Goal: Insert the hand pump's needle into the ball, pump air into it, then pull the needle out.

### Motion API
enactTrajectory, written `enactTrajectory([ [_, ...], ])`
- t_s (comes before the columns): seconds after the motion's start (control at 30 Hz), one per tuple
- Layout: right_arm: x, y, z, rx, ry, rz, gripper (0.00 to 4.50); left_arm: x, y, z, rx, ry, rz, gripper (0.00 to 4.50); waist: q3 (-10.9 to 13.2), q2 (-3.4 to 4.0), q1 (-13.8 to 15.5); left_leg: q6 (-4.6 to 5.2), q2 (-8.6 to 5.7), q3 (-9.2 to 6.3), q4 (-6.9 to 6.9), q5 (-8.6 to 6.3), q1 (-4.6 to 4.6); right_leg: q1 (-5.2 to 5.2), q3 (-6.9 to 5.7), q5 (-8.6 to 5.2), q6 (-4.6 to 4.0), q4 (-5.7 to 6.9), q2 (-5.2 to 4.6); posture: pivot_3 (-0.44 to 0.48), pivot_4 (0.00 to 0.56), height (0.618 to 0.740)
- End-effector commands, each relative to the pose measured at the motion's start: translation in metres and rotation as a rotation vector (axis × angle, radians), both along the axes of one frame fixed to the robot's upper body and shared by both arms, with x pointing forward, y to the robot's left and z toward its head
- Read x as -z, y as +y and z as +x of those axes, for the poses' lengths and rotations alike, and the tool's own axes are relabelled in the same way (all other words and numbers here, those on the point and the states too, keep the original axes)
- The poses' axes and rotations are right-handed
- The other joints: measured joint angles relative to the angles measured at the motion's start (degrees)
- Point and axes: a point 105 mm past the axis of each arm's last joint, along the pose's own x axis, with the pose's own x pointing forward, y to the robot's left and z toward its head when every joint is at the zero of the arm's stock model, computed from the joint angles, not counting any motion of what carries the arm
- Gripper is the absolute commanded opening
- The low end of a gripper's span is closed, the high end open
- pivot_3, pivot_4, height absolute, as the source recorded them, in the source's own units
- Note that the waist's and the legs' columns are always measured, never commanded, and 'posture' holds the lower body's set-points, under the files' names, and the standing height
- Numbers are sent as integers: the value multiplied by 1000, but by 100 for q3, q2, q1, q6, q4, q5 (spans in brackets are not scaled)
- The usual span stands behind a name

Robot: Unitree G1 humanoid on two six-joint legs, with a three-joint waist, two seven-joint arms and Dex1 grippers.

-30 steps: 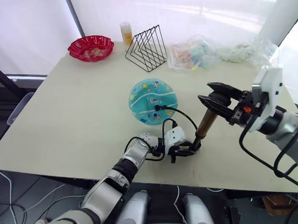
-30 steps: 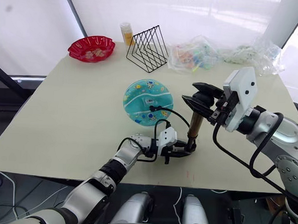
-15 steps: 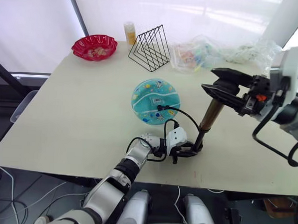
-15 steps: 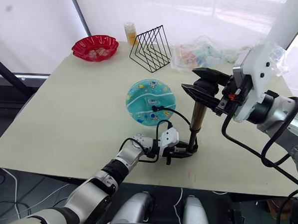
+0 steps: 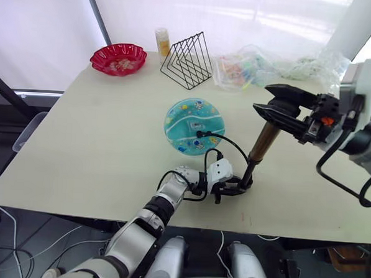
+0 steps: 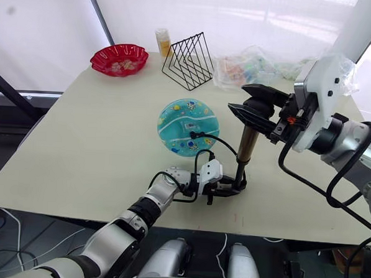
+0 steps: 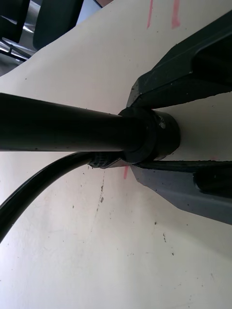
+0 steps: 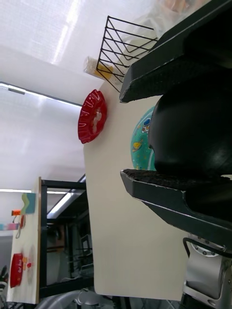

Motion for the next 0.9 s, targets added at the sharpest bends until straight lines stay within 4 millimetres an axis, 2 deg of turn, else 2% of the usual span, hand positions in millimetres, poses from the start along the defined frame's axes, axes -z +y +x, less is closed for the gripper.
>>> enactTrajectory([
  [0.03,7,2,-4,2,-12,5,1772,44,13,-23,31,148,151,1035,-10,-7,-2,0,0,-4,0,0,2,4,-4,0,0,-4,0,0,150,740],
  [0.2,41,-2,1,40,68,-13,1772,44,14,-22,26,139,154,1035,-81,-41,-8,0,0,-19,-4,0,4,9,-16,-2,-2,-9,4,0,150,740],
  [0.4,83,-7,10,80,175,-51,1772,44,15,-22,29,133,162,1035,-123,-41,-12,0,1,-21,-6,-1,13,18,-18,-3,-3,-11,6,0,150,740],
  [0.53,101,-6,14,93,231,-38,1772,44,14,-21,30,132,164,1035,-129,-43,-11,0,1,-21,-6,-1,14,19,-18,-3,-3,-12,6,0,150,740],
  [0.67,137,-10,19,114,327,-44,1706,44,13,-21,28,132,163,1035,-135,-47,-8,0,1,-24,-8,-1,15,21,-20,-3,-3,-15,7,0,150,740],
  [0.9,175,-11,21,140,346,-87,1705,45,13,-21,25,132,166,1035,-138,-47,-12,0,0,-33,-28,-2,70,81,-32,-4,-1,-49,7,0,150,740],
])
